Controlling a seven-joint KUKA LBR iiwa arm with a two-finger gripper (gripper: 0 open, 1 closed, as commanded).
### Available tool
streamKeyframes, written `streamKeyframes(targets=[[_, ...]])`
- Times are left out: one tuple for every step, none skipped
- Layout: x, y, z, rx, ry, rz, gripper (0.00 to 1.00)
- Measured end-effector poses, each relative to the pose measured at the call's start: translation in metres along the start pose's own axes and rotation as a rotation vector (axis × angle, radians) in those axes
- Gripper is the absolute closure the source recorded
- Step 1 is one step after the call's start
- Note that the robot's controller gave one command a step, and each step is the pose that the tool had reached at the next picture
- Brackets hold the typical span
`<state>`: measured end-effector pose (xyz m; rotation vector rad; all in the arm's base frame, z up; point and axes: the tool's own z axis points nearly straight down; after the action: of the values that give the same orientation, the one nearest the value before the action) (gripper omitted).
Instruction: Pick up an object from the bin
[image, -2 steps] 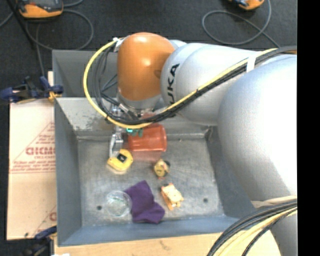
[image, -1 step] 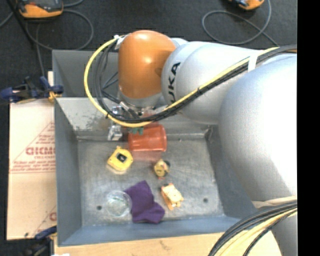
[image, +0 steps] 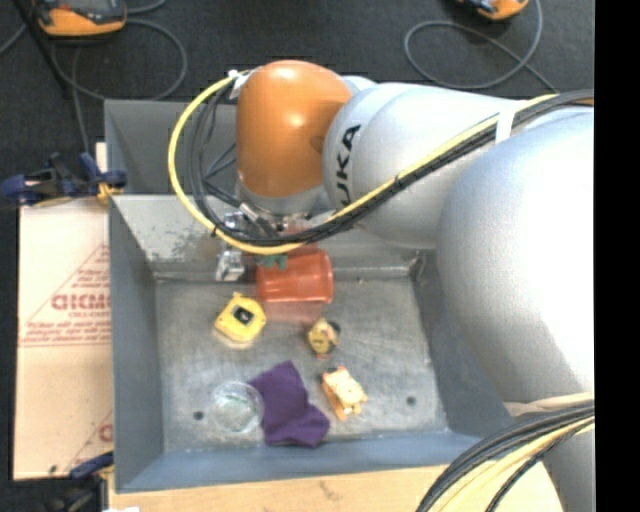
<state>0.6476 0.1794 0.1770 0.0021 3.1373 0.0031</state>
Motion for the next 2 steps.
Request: streamKeyframes(targets=[[0.01, 0.023, 0.038, 0.001, -0.003, -0.038, 1.0], [0.019, 0.025, 0.049, 0.002, 0.001, -0.058, 0.0]])
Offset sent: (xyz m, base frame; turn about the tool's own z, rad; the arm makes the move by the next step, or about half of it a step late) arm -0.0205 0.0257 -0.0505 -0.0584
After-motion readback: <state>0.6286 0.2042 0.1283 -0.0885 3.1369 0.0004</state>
